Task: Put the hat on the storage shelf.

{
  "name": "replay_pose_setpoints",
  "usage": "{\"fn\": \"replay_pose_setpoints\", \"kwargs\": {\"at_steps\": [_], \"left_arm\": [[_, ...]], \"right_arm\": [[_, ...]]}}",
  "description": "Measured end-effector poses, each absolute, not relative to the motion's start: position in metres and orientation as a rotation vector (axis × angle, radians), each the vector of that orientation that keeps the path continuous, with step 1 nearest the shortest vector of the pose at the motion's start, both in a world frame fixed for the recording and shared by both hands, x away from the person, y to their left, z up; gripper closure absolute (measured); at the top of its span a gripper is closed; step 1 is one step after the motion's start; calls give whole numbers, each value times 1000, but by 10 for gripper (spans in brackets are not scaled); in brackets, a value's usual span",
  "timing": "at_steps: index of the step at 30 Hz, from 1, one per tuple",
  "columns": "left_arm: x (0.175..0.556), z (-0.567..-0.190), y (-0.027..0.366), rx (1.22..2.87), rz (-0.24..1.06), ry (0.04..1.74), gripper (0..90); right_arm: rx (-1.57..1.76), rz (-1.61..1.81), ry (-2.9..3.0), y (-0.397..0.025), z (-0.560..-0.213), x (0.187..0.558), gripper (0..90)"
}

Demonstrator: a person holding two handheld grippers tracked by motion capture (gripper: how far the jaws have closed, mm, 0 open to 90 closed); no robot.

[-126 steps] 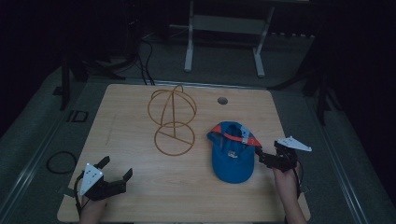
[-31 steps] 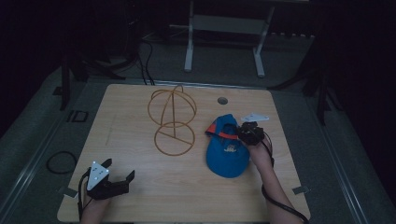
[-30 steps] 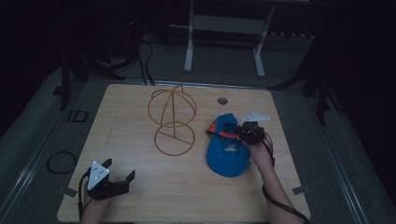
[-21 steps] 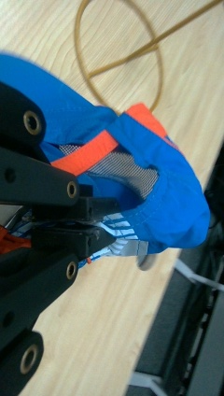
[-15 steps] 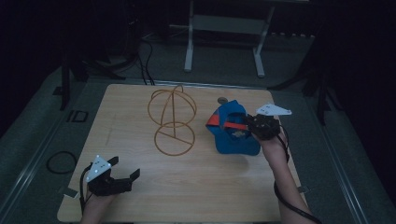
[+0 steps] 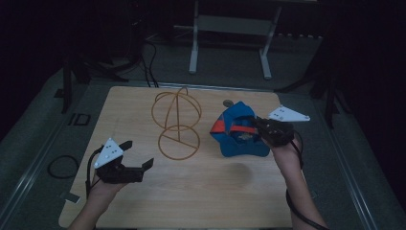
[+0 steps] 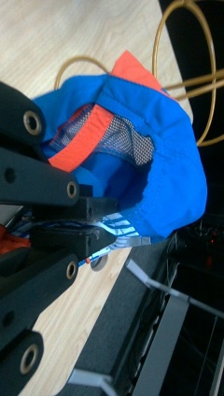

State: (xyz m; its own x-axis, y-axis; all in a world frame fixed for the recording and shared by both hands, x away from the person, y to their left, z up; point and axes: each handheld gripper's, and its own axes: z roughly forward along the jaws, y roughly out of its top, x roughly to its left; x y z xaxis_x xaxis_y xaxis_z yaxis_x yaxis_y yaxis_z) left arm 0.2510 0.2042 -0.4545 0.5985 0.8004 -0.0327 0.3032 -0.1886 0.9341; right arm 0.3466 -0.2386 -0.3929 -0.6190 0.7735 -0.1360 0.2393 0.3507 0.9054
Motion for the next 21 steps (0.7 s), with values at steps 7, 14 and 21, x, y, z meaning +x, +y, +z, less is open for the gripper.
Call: {"fn": "replay_pose_setpoints", "kwargs": {"at_steps": [7,14,21], "left_arm": [[264,-423,174,1811,565,820,54],[283,-401,147,1861,543,743,54],[292,-382,116,1911,536,681,58]], "right_arm": [[864,1281,2074,-241,-394,338,869],[843,1305,2059,-242,-391,328,869],[817,1331,2053,-236,-385,319,869]]}}
